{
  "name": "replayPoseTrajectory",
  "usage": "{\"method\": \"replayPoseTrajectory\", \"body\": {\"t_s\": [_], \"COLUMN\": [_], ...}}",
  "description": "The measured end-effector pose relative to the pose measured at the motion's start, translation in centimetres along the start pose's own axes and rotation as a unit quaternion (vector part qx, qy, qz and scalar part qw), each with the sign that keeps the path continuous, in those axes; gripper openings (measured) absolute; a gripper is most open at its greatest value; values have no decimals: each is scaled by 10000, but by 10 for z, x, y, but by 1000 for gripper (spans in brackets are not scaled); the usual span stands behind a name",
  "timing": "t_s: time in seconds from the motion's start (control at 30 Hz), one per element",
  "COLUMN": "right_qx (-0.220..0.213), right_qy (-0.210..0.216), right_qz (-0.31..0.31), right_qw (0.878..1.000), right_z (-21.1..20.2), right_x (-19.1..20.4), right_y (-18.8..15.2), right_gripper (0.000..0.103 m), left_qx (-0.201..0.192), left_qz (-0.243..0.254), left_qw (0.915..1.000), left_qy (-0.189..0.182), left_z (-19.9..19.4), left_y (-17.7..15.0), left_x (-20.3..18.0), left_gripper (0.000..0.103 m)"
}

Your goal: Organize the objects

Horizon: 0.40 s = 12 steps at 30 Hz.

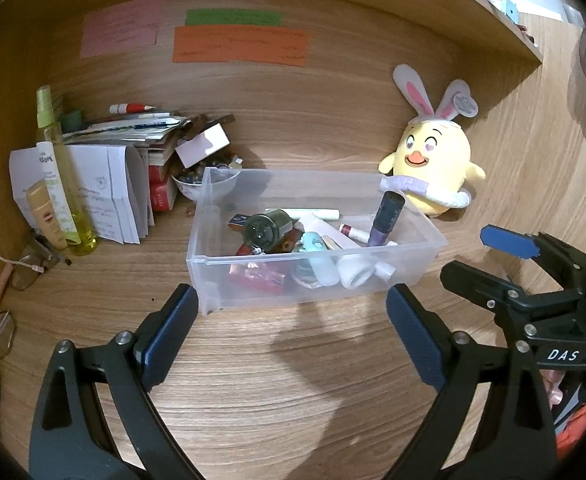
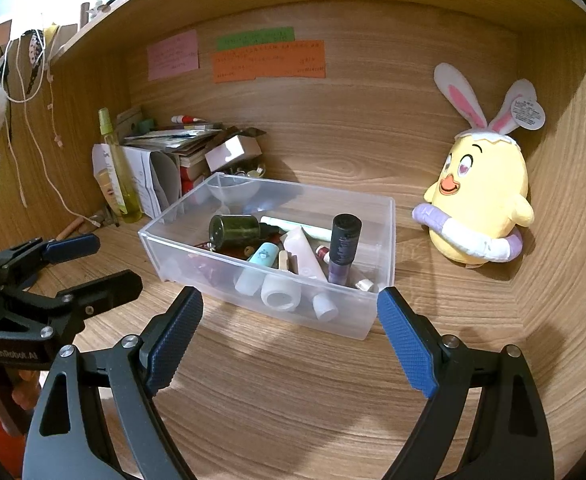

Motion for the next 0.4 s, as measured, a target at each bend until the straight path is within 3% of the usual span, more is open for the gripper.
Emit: {"method": "replayPoseTrajectory", "body": {"t_s": [0.4], "right_qx": [39], "right_qy": [8], "right_qz": [3], "right_qw": [10000], "right_z": [6], "right_x": [0], "right_y": [2], "right_gripper": [88], "left_qx": [73], "left_qz": [-3], "left_qw": [9999], "left_qy": [-99], "left_z": [7], "left_y": [1], "left_x": [0], "left_gripper": [100]}}
Point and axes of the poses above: each gripper's, at about its wrist camera, not at the fingertips, and z roughly the way its jaws point, x to its left, y to its top, the point moved 1 cm from there along z, roughly the way its jaws point, and after that the axes turned 8 degrees about -y, right-handed, at the moved point
